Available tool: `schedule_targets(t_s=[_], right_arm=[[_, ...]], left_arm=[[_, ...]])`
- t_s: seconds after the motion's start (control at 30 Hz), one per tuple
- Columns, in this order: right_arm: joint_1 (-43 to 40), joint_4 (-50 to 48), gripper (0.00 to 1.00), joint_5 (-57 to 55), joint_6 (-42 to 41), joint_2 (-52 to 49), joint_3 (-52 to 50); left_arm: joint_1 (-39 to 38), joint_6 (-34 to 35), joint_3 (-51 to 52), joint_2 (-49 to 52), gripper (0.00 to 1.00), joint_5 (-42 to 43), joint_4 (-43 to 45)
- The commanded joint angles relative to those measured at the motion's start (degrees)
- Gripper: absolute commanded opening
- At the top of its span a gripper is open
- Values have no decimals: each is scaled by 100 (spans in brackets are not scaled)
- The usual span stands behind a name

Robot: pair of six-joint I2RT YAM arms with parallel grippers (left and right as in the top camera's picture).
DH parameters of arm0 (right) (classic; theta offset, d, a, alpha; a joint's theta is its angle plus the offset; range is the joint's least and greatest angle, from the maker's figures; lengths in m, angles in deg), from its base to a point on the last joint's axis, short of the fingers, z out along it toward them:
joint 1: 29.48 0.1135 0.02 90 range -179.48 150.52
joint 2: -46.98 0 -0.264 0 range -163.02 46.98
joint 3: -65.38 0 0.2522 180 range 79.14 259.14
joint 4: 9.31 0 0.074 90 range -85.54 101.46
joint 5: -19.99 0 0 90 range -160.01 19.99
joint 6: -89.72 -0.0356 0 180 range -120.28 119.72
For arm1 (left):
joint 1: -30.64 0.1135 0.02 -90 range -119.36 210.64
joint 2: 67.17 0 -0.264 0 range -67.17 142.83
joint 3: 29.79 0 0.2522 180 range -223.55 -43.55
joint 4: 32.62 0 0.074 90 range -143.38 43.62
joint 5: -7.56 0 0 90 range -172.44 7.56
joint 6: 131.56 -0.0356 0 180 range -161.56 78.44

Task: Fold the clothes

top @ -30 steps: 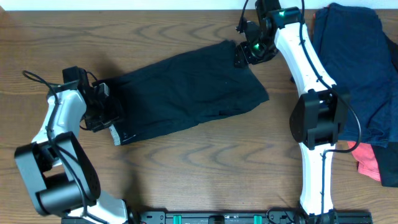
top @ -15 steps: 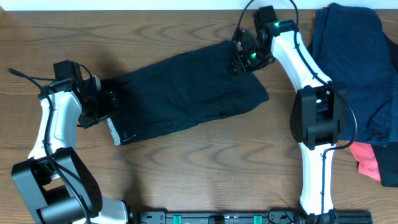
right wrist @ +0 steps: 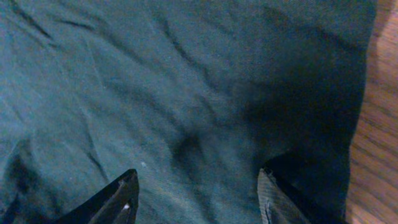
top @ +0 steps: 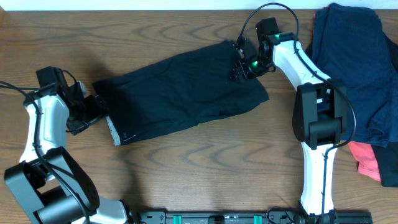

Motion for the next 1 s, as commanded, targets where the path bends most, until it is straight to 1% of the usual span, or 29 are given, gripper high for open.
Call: schedule_targets(t_s=[0.0,0.23,0.43,0.67,0.97], right_arm=[[-17,9,60,-94,-46,17,-157],[-17,4,61,-94,-44,17,-160],[-17,-11,61,-175,-44,17,-160],[-17,-50,61,-177,-44,17,-160],[-17,-52,61,-177,-44,17,-157]], left_arm=[[20,31,-50,319,82,291,-39],[20,70,-44,800,82,363,42],[2,74,-31,1130,81,715,181],[0,74,-20,1475,81,763,251],[-264,72,20,2063,80,1261,619]])
